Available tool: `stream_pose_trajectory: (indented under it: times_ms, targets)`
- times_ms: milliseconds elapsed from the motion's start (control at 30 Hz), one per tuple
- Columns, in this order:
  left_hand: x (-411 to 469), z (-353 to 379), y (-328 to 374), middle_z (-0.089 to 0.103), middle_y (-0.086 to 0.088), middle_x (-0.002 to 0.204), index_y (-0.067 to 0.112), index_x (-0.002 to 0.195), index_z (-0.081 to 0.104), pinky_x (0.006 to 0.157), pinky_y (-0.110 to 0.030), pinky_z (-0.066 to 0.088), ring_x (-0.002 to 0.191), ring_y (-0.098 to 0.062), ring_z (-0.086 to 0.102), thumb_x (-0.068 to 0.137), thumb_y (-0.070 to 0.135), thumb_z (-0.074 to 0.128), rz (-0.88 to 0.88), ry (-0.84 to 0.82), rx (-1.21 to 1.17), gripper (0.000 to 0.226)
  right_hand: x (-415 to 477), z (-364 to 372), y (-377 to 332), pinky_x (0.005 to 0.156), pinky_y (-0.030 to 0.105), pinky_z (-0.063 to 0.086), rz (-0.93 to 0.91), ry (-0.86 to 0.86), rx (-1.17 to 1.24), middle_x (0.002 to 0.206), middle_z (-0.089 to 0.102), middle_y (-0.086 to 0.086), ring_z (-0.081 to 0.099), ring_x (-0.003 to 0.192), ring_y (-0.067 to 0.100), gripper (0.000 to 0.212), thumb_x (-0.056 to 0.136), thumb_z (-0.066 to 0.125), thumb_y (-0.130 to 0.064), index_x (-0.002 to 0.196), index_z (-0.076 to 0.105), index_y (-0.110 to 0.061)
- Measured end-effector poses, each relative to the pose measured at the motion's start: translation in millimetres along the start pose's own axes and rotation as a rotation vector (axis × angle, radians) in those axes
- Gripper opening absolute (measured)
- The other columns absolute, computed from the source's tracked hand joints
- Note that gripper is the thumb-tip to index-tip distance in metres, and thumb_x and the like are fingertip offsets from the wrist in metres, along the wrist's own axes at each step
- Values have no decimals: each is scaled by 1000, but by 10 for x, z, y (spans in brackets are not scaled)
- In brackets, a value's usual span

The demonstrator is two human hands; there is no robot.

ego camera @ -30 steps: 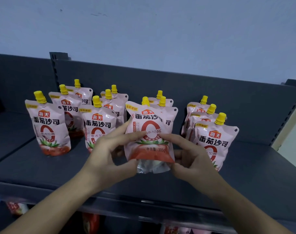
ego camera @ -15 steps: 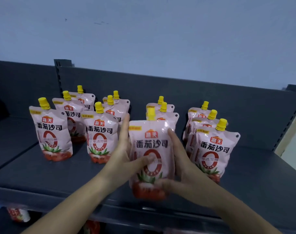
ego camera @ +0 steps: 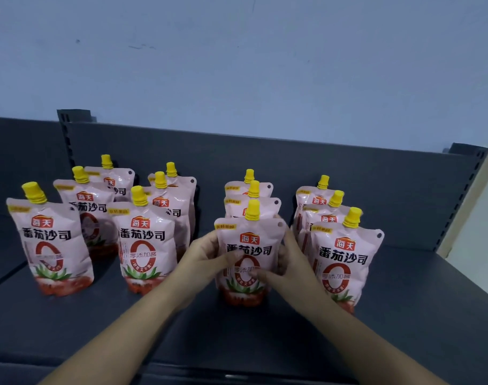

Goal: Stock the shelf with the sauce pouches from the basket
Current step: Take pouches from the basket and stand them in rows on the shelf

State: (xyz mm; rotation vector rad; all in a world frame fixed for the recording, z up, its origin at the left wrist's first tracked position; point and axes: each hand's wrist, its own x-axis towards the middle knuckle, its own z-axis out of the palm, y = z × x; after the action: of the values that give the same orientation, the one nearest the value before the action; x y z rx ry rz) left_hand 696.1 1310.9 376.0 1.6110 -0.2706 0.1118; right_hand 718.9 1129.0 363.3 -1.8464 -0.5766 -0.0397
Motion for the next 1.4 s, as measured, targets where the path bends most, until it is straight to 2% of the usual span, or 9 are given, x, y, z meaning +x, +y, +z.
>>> stream_pose_trajectory:
  times_ms: [133, 700, 833, 900, 1000, 1100, 1167, 1233, 1400]
  targets:
    - [-48, -106, -167, 73, 19, 93, 30, 100, 61, 77, -14, 54, 92, 5, 66, 73, 2, 74, -75, -167, 293, 41, -41, -42, 114, 98, 30, 50, 127, -150, -155, 118, 64, -16, 59, 111, -1, 56, 73, 77, -14, 112, 50, -44]
    - [46, -154, -330, 69, 19, 104, 38, 104, 58, 83, -12, 51, 99, 6, 63, 70, 14, 79, -85, -154, 372, 47, 2, -21, 196, 100, 37, 49, 251, -108, -200, 122, 64, -9, 59, 113, 7, 59, 72, 78, -20, 124, 51, -28]
    - [-32, -201, -245, 61, 19, 114, 34, 118, 48, 95, -23, 48, 111, -5, 58, 70, 19, 79, -209, -223, 435, 59, -199, -92, 144, 101, 18, 44, 299, -216, -162, 126, 54, -16, 52, 115, -1, 66, 76, 75, -17, 131, 39, -27]
    - [-164, -205, -148, 53, 20, 112, 31, 119, 41, 90, -19, 46, 108, -6, 54, 74, 34, 74, -212, -167, 754, 55, -401, -235, 100, 96, 10, 41, 330, -245, -187, 125, 51, -17, 50, 117, -3, 67, 77, 74, -14, 133, 38, -28]
    - [-493, -23, 9, 50, 17, 97, 31, 99, 42, 75, -18, 44, 88, -1, 51, 79, 42, 65, 4, 31, 1102, 33, -729, -593, 61, 85, 10, 47, 335, -212, -252, 102, 68, -17, 60, 99, -4, 38, 74, 77, -12, 107, 63, -24]
    - [-586, 295, 37, 55, 15, 83, 34, 88, 49, 66, -15, 43, 77, -2, 53, 78, 34, 68, 65, -69, 819, 21, -894, -991, 31, 63, 18, 45, 365, -120, -317, 63, 67, -3, 58, 62, 3, 13, 68, 81, -16, 67, 69, -12]
    - [-512, 531, -7, 57, 19, 110, 35, 116, 50, 84, -9, 44, 97, 5, 54, 79, 34, 69, -22, -258, 678, 42, -899, -1190, 70, 56, 20, 41, 414, -58, -474, 54, 61, -1, 52, 52, 5, 27, 69, 80, -29, 55, 61, -15]
    - [-385, 784, -103, 33, 14, 148, 25, 146, 20, 111, -20, 31, 132, -1, 36, 79, 42, 68, -136, -376, 616, 85, -852, -1303, 130, 54, 24, 37, 471, 14, -730, 57, 58, -4, 49, 54, 6, 34, 70, 77, -41, 61, 54, -18]
    - [-85, 1277, -264, 0, 13, 158, 27, 147, -16, 119, -26, 14, 143, -5, 10, 77, 38, 70, -181, -353, 495, 111, -670, -1260, 229, 73, 29, 51, 362, 37, -602, 86, 66, -7, 61, 77, 8, 41, 66, 81, -35, 97, 54, -31]
